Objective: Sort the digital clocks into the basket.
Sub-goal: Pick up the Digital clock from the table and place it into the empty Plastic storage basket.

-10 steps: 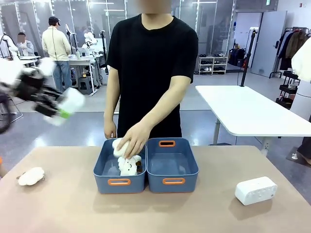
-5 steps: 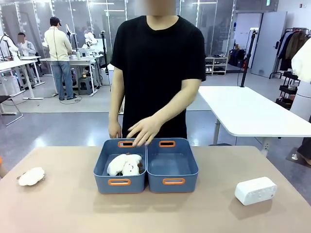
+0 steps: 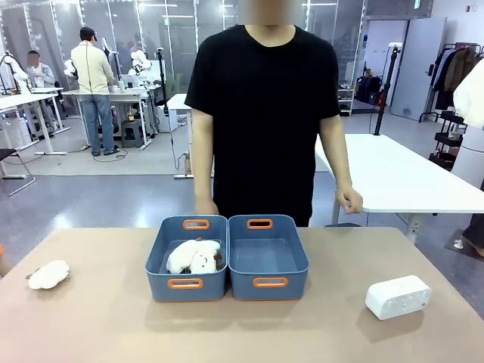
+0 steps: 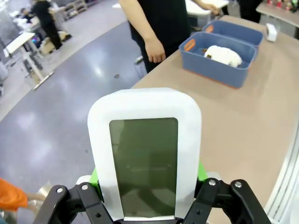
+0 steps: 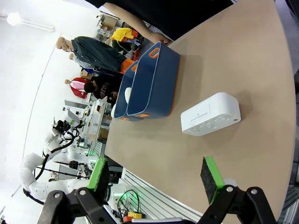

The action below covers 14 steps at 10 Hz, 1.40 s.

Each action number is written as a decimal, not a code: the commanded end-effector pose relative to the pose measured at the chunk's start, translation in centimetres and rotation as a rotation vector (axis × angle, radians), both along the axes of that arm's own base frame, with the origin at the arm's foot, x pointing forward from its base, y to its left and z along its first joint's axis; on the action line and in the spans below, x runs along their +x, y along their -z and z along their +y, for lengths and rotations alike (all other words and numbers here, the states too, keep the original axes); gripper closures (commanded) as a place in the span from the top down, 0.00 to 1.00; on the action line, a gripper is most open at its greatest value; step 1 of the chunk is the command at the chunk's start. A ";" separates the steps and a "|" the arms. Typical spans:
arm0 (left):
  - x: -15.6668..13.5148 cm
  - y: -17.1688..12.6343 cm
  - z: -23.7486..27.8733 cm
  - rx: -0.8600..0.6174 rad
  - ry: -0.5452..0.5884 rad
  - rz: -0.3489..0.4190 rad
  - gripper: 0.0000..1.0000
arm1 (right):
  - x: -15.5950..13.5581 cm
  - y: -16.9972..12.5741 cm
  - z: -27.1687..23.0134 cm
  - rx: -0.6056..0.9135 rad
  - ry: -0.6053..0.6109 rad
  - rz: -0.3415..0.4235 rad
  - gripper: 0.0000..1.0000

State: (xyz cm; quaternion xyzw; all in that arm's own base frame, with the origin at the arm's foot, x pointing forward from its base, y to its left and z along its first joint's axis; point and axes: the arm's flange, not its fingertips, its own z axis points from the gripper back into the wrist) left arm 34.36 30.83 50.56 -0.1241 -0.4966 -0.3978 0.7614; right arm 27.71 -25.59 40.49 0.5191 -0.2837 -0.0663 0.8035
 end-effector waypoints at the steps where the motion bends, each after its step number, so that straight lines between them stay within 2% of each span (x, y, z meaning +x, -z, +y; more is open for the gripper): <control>1: 3.2 -3.6 -7.4 0.100 0.160 -0.014 0.21 | -0.1 -0.2 -0.1 0.003 -0.003 -0.014 1.00; 2: 5.7 -4.9 -13.4 0.149 0.250 -0.008 0.21 | -0.1 -0.2 -0.1 0.003 -0.003 -0.014 1.00; 3: 9.2 -5.2 -19.6 0.199 0.314 -0.033 0.21 | -0.1 -0.2 -0.1 0.003 -0.003 -0.014 1.00; 4: 10.5 -5.9 -25.6 0.205 0.349 0.014 0.21 | -0.1 -0.2 -0.1 0.003 -0.003 -0.014 1.00; 5: 12.8 -6.1 -32.1 0.228 0.404 -0.005 0.21 | -0.1 -0.2 -0.1 0.003 -0.003 -0.014 1.00; 6: 13.9 -5.6 -38.9 0.287 0.462 -0.026 0.21 | -0.1 -0.2 -0.1 0.003 -0.003 -0.014 1.00; 7: 13.6 -5.1 -44.1 0.344 0.496 -0.009 0.21 | -0.1 -0.2 -0.1 0.003 -0.003 -0.014 1.00; 8: 15.0 -3.9 -48.9 0.394 0.528 -0.060 0.21 | -0.1 -0.2 -0.1 0.003 -0.003 -0.014 1.00; 9: 14.9 -3.1 -52.6 0.403 0.533 -0.066 0.21 | -0.1 -0.2 -0.1 0.003 -0.003 -0.014 1.00; 11: 14.1 -2.0 -55.8 0.389 0.573 -0.063 0.21 | -0.1 -0.2 -0.1 0.003 -0.003 -0.014 1.00; 14: 13.3 -1.9 -55.2 0.377 0.596 -0.065 0.21 | -0.1 -0.2 -0.1 0.003 -0.003 -0.014 1.00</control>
